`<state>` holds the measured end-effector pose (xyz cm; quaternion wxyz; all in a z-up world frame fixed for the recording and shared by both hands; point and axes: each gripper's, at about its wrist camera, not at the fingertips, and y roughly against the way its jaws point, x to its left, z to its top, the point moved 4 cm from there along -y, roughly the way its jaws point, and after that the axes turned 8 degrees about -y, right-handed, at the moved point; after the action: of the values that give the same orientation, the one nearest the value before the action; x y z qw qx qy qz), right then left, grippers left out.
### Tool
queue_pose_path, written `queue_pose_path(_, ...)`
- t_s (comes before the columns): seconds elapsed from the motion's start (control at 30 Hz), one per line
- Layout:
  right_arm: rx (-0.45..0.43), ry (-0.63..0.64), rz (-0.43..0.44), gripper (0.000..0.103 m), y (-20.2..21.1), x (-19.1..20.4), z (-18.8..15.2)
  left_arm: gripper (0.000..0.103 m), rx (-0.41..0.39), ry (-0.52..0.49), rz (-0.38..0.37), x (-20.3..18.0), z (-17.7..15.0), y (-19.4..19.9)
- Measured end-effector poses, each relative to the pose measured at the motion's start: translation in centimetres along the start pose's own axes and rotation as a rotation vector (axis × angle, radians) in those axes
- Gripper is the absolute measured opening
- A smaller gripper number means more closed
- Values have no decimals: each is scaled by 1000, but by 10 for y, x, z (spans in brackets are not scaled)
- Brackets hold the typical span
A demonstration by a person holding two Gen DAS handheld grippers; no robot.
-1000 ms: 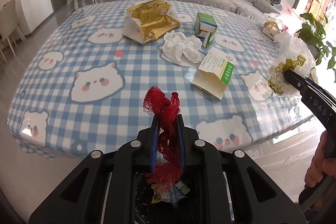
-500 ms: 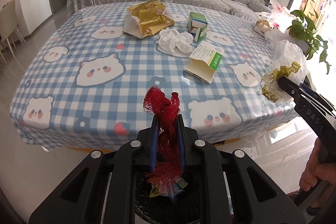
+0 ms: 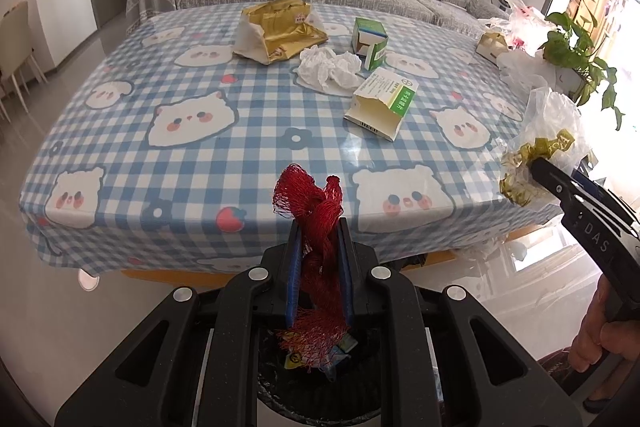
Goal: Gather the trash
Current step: 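Carry the red net and clear plastic bag with both tools over the trash bin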
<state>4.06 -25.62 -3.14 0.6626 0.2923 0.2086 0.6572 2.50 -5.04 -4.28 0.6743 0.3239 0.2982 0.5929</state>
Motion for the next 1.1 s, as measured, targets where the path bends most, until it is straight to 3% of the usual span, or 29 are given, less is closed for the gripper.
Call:
queue_pose_path(0.5, 21, -2, -11, 40, 14, -4, -31, 15, 4, 15, -33, -1, -34, 7)
queue_pose_path(1.1, 140, 9, -28, 40, 1, -9, -95, 15, 68, 61, -28, 2, -88, -24)
